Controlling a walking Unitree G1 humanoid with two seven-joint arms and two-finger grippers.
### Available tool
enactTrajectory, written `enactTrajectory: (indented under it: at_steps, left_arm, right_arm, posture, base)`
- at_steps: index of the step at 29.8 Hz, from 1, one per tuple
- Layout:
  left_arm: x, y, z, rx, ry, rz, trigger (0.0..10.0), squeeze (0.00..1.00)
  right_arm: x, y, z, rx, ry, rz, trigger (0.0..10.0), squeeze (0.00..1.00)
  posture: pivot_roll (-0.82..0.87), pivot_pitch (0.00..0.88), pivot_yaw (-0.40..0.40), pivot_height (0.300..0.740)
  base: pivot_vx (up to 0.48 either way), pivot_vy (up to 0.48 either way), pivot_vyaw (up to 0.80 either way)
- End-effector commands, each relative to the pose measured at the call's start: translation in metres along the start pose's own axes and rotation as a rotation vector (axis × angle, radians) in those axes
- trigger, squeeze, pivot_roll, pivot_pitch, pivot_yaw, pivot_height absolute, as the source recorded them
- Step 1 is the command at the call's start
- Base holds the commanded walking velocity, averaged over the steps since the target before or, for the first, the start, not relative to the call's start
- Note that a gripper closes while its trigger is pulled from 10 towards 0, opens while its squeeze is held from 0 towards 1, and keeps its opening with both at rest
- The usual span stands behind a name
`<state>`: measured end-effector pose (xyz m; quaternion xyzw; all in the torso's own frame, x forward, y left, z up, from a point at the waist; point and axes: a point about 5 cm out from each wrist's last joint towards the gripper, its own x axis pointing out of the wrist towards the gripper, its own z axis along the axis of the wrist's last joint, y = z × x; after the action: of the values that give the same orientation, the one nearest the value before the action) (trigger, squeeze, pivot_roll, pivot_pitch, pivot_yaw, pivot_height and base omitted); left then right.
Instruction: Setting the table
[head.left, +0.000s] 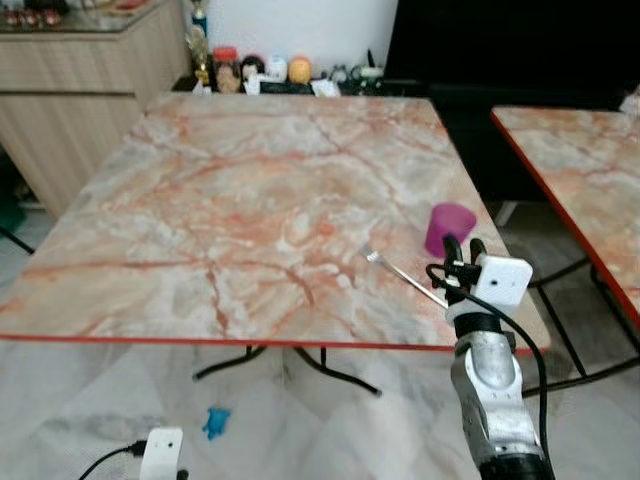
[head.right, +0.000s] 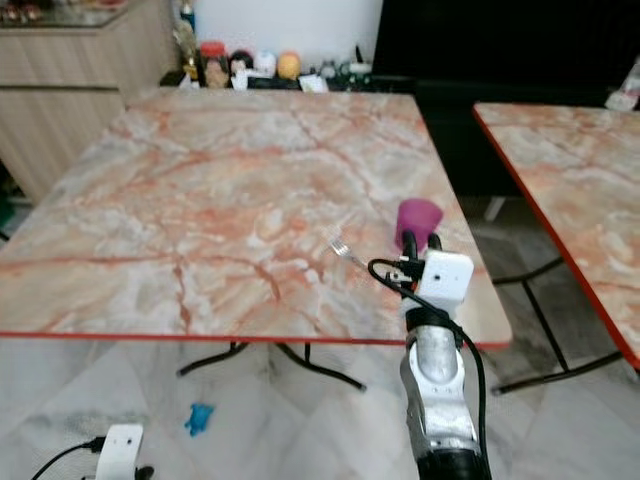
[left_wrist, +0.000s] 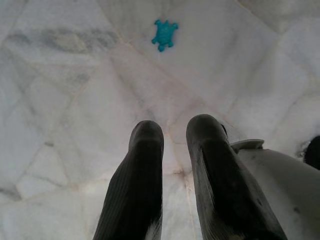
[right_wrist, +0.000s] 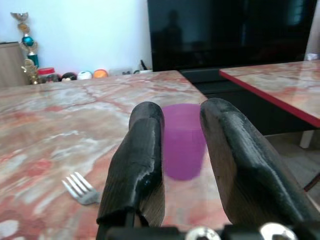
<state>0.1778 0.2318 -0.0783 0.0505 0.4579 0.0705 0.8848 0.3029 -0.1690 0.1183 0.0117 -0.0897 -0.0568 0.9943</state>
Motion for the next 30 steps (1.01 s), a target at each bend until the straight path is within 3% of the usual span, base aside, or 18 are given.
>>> enactTrajectory:
  at_steps: [1,8,17,21,25,30]
  left_arm:
    - [-0.001,0.005,-0.006,-0.007,0.014,0.003,10.0,0.00]
    - [-0.002,0.008,-0.007,-0.008,0.019,0.008,10.0,0.00]
    - [0.001,-0.006,0.001,-0.006,0.006,-0.006,10.0,0.00]
    - [0.002,-0.011,0.006,-0.011,-0.004,-0.016,10.0,0.00]
    - [0.002,-0.012,0.007,-0.012,-0.005,-0.019,10.0,0.00]
    - [0.002,-0.009,0.008,-0.011,-0.008,-0.015,10.0,0.00]
  right_arm:
    - [0.000,-0.003,-0.001,-0.011,0.012,0.001,10.0,0.00]
    - [0.000,0.001,0.000,-0.022,0.006,0.030,10.0,0.00]
    - [0.000,0.000,-0.002,0.001,0.014,0.030,10.0,0.00]
    - [-0.001,0.003,-0.002,-0.024,0.011,0.056,10.0,0.00]
    - [-0.001,0.004,-0.001,-0.031,0.008,0.067,10.0,0.00]
    - [-0.001,0.007,-0.002,-0.019,0.014,0.081,10.0,0.00]
  posture:
    - [0.06,0.000,-0.019,0.740]
    - [0.06,0.000,-0.021,0.740]
    - [0.06,0.000,-0.019,0.740]
    - [0.06,0.000,-0.019,0.740]
    - [0.06,0.000,-0.018,0.740]
    - [0.06,0.000,-0.018,0.740]
  base:
    - [0.000,0.000,0.00]
    - [0.000,0.000,0.46]
    - [0.000,0.000,0.13]
    - [0.292,0.000,0.12]
    - [0.296,0.000,0.67]
    - [0.303,0.000,0.00]
